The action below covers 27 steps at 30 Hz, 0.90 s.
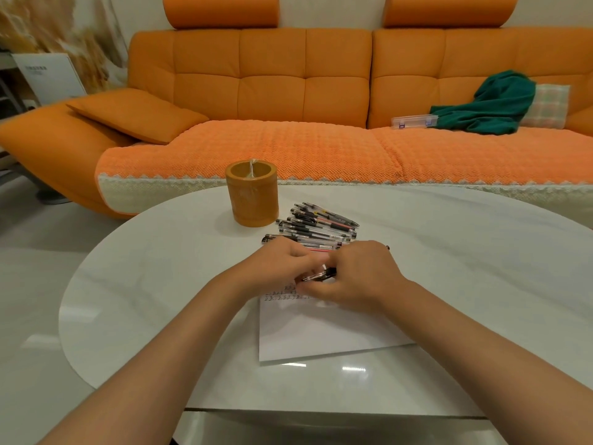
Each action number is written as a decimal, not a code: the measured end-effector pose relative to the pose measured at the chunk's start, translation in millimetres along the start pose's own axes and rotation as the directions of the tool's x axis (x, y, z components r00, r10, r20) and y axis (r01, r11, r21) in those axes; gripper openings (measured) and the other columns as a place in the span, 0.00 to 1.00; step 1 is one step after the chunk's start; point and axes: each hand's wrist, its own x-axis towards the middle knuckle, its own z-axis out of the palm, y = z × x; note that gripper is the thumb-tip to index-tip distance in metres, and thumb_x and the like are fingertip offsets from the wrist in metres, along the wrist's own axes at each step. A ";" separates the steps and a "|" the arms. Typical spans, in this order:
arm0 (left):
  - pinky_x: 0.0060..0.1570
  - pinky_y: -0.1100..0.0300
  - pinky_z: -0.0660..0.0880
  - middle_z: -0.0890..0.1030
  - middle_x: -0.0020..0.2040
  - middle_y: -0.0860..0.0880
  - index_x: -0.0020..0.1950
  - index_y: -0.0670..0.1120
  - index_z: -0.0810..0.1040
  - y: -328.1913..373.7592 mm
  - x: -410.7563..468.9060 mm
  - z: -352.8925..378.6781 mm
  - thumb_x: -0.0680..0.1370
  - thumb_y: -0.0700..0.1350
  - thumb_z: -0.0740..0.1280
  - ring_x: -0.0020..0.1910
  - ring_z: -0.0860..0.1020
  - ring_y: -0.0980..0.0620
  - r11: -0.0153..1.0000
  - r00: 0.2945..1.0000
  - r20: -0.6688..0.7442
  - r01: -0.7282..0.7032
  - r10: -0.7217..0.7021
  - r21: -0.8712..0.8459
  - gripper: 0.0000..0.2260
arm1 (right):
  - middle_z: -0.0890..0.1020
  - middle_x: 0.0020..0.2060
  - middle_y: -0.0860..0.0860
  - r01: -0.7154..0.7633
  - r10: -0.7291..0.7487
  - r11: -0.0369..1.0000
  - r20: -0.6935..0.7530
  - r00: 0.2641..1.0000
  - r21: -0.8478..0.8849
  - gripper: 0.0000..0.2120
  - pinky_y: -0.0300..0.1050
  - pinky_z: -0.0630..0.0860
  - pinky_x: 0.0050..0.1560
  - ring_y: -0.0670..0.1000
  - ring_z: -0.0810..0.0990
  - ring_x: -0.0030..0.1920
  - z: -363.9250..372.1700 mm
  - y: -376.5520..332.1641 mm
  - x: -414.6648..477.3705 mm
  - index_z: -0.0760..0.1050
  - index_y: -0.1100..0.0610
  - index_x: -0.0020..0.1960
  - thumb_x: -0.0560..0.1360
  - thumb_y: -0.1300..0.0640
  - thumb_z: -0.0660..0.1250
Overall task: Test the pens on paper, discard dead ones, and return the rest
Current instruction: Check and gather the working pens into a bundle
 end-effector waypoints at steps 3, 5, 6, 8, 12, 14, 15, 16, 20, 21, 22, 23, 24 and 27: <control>0.30 0.66 0.68 0.79 0.30 0.50 0.41 0.46 0.88 1.7 -1.2 -1.5 0.79 0.54 0.68 0.28 0.73 0.57 1.000 1.000 0.014 0.015 -0.015 0.005 0.15 | 0.71 0.20 0.51 -0.030 0.030 1.000 -0.011 1.000 0.002 0.33 0.45 0.65 0.27 0.48 0.71 0.25 0.7 -3.5 -0.5 0.78 0.53 0.32 0.68 0.25 0.55; 0.33 0.58 0.67 0.77 0.32 0.40 0.40 0.49 0.88 1.6 -2.1 -4.3 0.78 0.53 0.70 0.31 0.70 0.51 1.000 0.999 0.030 0.012 -0.013 0.023 0.13 | 0.68 0.19 0.50 -0.040 0.040 0.999 -0.013 0.999 0.007 0.32 0.43 0.61 0.26 0.48 0.67 0.23 0.9 -5.7 -1.3 0.77 0.55 0.31 0.69 0.26 0.57; 0.35 0.55 0.66 0.77 0.35 0.34 0.40 0.49 0.88 2.0 -2.7 -5.8 0.78 0.53 0.70 0.33 0.69 0.48 0.999 0.999 0.031 0.011 -0.012 0.030 0.13 | 0.67 0.19 0.50 -0.042 0.042 0.999 -0.027 0.999 0.005 0.32 0.42 0.59 0.25 0.48 0.66 0.23 1.3 -7.0 -1.4 0.77 0.55 0.31 0.70 0.27 0.57; 0.36 0.53 0.68 0.79 0.40 0.32 0.41 0.48 0.88 3.4 -3.9 -9.2 0.78 0.54 0.70 0.34 0.70 0.47 0.999 0.999 0.024 0.026 -0.027 0.045 0.13 | 0.66 0.18 0.51 -0.050 0.049 0.999 -0.072 0.996 -0.005 0.33 0.42 0.57 0.24 0.49 0.64 0.22 2.5 -9.9 -0.7 0.79 0.54 0.31 0.69 0.26 0.54; 0.36 0.63 0.74 0.85 0.37 0.45 0.42 0.48 0.88 5.6 -3.8 -15.7 0.78 0.51 0.70 0.34 0.80 0.56 0.987 0.996 0.001 0.091 -0.091 0.130 0.11 | 0.70 0.18 0.52 -0.073 0.078 0.997 -0.142 0.987 0.040 0.34 0.42 0.60 0.24 0.49 0.63 0.22 7.3 -14.2 4.1 0.78 0.54 0.29 0.67 0.26 0.51; 0.36 0.63 0.75 0.86 0.36 0.47 0.42 0.48 0.88 4.6 -4.0 -16.6 0.77 0.51 0.71 0.36 0.82 0.57 0.984 0.996 -0.022 0.094 -0.092 0.154 0.10 | 0.70 0.19 0.51 -0.082 0.085 0.996 -0.129 0.988 0.029 0.35 0.42 0.58 0.25 0.49 0.63 0.22 7.5 -12.8 7.0 0.73 0.56 0.27 0.66 0.25 0.52; 0.37 0.63 0.76 0.86 0.36 0.48 0.42 0.48 0.88 3.4 -4.2 -16.4 0.77 0.50 0.71 0.36 0.82 0.57 0.985 0.996 -0.027 0.089 -0.086 0.148 0.09 | 0.68 0.18 0.50 -0.079 0.080 0.997 -0.115 0.990 0.014 0.36 0.41 0.57 0.25 0.49 0.63 0.22 7.1 -12.4 8.0 0.71 0.56 0.26 0.65 0.23 0.51; 0.37 0.63 0.76 0.86 0.36 0.48 0.42 0.48 0.88 2.7 -4.8 -16.2 0.77 0.50 0.71 0.36 0.81 0.57 0.987 0.996 -0.030 0.083 -0.080 0.136 0.09 | 0.66 0.18 0.49 -0.073 0.073 0.997 -0.104 0.992 0.003 0.37 0.41 0.56 0.25 0.48 0.63 0.22 6.6 -12.4 8.4 0.70 0.56 0.25 0.64 0.21 0.50; 0.33 0.67 0.73 0.86 0.38 0.47 0.43 0.48 0.89 0.5 -8.9 -16.3 0.76 0.49 0.73 0.34 0.80 0.61 0.996 0.997 -0.026 0.073 -0.072 0.050 0.07 | 0.57 0.16 0.50 -0.058 0.061 0.998 -0.175 0.983 0.021 0.35 0.40 0.51 0.24 0.49 0.55 0.21 4.5 -17.6 8.6 0.62 0.57 0.22 0.66 0.26 0.56; 0.32 0.68 0.72 0.86 0.38 0.47 0.43 0.47 0.89 0.0 -9.9 -16.2 0.76 0.49 0.74 0.33 0.80 0.61 0.997 0.997 -0.022 0.073 -0.072 0.033 0.07 | 0.55 0.16 0.50 -0.062 0.065 0.998 -0.182 0.981 0.021 0.34 0.39 0.50 0.25 0.49 0.53 0.21 3.9 -19.3 7.8 0.60 0.57 0.22 0.66 0.27 0.58; 0.32 0.68 0.72 0.86 0.38 0.46 0.42 0.47 0.88 -0.2 -11.1 -15.6 0.76 0.48 0.74 0.32 0.79 0.61 0.997 0.997 -0.017 0.074 -0.073 0.023 0.07 | 0.54 0.16 0.50 -0.064 0.066 0.998 -0.182 0.981 0.018 0.34 0.39 0.49 0.25 0.49 0.52 0.21 3.9 -20.5 7.3 0.59 0.57 0.22 0.66 0.29 0.61; 0.32 0.67 0.72 0.86 0.38 0.46 0.42 0.47 0.88 -0.4 -12.0 -14.9 0.76 0.48 0.74 0.33 0.79 0.60 0.997 0.997 -0.013 0.074 -0.074 0.018 0.07 | 0.54 0.16 0.51 -0.061 0.063 0.998 -0.178 0.982 0.015 0.33 0.39 0.48 0.25 0.49 0.52 0.21 4.5 -21.1 6.6 0.59 0.58 0.22 0.66 0.30 0.62; 0.34 0.65 0.73 0.85 0.38 0.46 0.41 0.47 0.88 -0.4 -12.8 -14.1 0.75 0.48 0.74 0.34 0.79 0.58 0.997 0.997 -0.014 0.071 -0.071 0.017 0.07 | 0.54 0.16 0.51 -0.057 0.058 0.998 -0.172 0.983 0.012 0.33 0.39 0.48 0.26 0.49 0.52 0.21 5.1 -21.5 5.8 0.60 0.58 0.22 0.66 0.30 0.62; 0.42 0.55 0.80 0.86 0.38 0.46 0.40 0.48 0.88 0.3 -13.2 -13.4 0.75 0.47 0.74 0.40 0.82 0.50 0.998 0.998 -0.038 0.056 -0.055 0.024 0.06 | 0.58 0.16 0.50 -0.038 0.042 0.999 -0.186 0.982 0.027 0.31 0.38 0.50 0.25 0.50 0.55 0.21 8.3 -21.4 5.1 0.64 0.58 0.22 0.66 0.31 0.62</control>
